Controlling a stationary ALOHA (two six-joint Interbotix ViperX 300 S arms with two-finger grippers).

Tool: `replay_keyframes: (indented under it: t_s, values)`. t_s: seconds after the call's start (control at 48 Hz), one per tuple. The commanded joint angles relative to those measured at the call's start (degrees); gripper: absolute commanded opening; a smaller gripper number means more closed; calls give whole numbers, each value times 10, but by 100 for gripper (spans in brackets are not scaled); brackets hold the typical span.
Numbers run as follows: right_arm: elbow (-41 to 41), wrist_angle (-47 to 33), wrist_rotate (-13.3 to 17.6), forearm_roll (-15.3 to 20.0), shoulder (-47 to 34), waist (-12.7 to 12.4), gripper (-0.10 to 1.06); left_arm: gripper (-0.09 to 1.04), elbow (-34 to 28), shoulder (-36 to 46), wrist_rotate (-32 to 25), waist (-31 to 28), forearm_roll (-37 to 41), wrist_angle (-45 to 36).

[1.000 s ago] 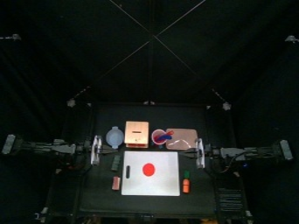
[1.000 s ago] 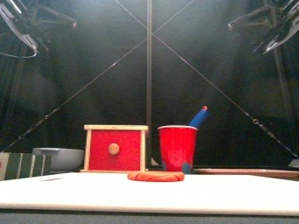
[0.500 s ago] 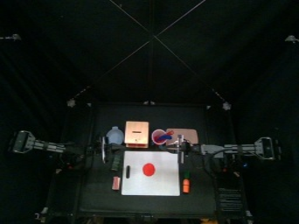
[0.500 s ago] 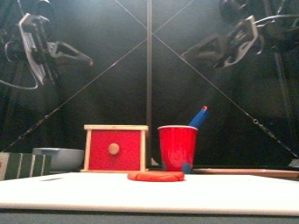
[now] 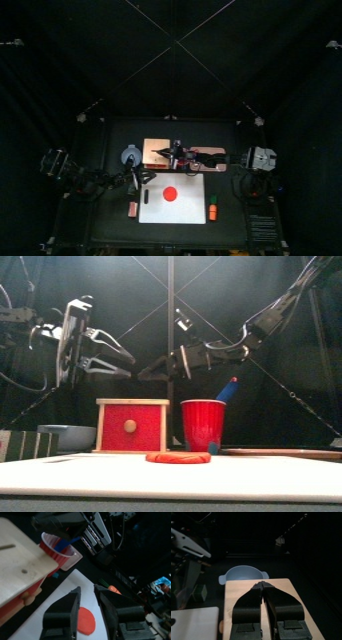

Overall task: Get the cutter from the drawer then cut the dough then place the extra dough in the bowl
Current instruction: Open the drawer

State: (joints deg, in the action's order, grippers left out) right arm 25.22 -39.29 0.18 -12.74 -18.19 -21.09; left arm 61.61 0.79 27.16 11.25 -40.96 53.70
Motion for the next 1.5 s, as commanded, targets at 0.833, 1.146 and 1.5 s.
replay_keyframes:
  t_s: [0.833,1.146,1.5]
  values:
    - [-71,107,-4,0,-59,5,-5,79,-58,-65,41,-4,-140,-37]
    - [-72,115,-4,0,-59,15,-5,82,-64,-88,94,-12,-162,-37]
    - [-75,115,-4,1,-59,28,-5,81,-76,-98,92,-47,-186,-37]
